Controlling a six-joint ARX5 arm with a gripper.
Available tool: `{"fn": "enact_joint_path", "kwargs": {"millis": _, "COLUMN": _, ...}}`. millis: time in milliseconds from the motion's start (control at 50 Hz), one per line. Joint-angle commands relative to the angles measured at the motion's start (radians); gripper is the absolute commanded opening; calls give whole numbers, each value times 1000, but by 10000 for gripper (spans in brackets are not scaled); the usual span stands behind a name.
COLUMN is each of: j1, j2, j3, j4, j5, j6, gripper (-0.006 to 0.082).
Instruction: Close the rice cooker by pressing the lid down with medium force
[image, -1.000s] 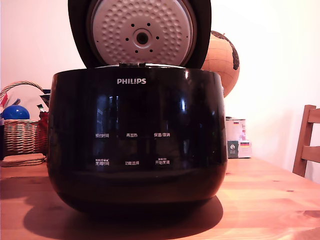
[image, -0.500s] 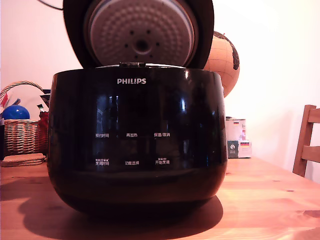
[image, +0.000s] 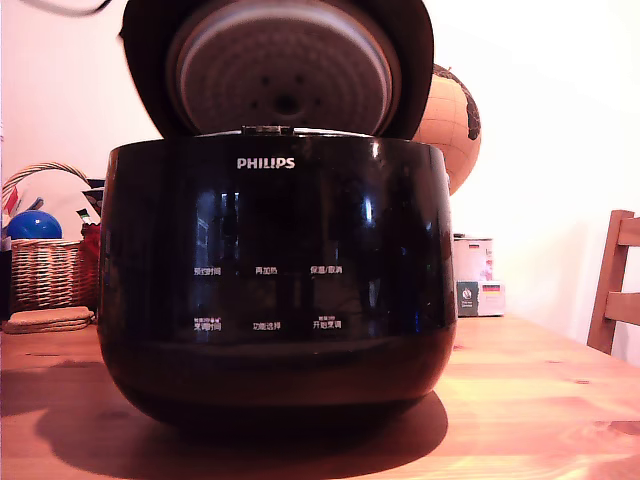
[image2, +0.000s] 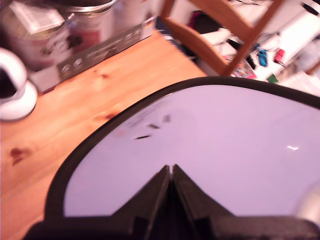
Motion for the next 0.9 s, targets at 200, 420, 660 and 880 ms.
{"fn": "enact_joint_path", "kwargs": {"millis": 200, "j1": -35, "j2": -98, "j3": -195, "j4": 131, "j5": -84, "j6": -72, "gripper": -21}}
{"fn": "enact_joint_path", "kwargs": {"millis": 420, "j1": -84, "j2": -182, "j3": -319, "j4": 254, "j5": -172, "j6": -93, "gripper": -21}}
{"fn": "enact_joint_path", "kwargs": {"millis": 660, "j1": -144, "j2": -236, "j3": -435, "j4": 373, "j5": -269, "j6": -119, "gripper": -21}}
{"fn": "enact_joint_path", "kwargs": {"millis": 880, "j1": -179, "j2": -280, "j3": -550, "j4": 489, "j5": -343, "j6": -148, "gripper": -21}}
